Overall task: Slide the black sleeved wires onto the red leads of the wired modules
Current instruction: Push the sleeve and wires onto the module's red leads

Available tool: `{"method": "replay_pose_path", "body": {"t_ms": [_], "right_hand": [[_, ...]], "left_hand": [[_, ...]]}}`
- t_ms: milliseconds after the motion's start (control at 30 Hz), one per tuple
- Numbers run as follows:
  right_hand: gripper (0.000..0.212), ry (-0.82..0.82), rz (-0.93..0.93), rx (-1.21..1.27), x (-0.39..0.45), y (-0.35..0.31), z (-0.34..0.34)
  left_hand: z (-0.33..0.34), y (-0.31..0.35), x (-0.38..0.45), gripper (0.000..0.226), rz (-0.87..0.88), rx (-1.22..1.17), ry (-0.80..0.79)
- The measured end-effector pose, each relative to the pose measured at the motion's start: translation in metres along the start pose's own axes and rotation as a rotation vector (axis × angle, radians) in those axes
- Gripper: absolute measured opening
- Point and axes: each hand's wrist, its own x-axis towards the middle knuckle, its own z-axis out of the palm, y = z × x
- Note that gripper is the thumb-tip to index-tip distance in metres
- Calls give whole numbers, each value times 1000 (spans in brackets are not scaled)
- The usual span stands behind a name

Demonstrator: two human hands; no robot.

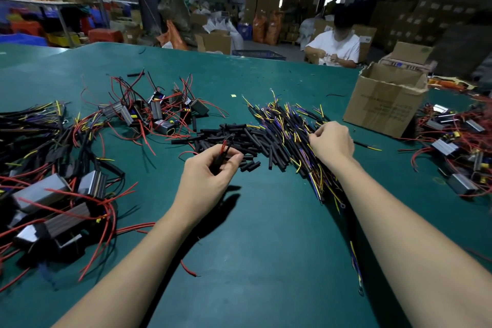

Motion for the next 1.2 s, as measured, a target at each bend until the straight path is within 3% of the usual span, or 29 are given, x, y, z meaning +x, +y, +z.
{"method": "replay_pose_path", "body": {"t_ms": [167,300,500,733,933,1000,1133,1200], "right_hand": [[9,14,-36,-137,-5,-8,-6],[24,168,-78,-164,-7,-10,-9],[29,127,-57,56,-10,-9,-18],[18,23,-66,409,-11,-6,-22],[14,252,-229,804,-24,-29,-48],[13,187,-199,977,-31,-41,-56],[17,-238,-128,1274,-71,-54,-45],[17,-334,-89,1350,-92,-50,-35]], "left_hand": [[-1,-1,0,12,-4,-3,-6],[0,-2,0,15,-13,-3,3],[0,-4,0,14,-14,2,3],[0,-8,2,14,-11,13,6],[0,-11,1,15,-21,-2,7],[-1,-10,2,16,-14,-8,8],[-2,-8,1,16,-6,-34,13],[-3,-4,1,17,-22,-61,15]]}}
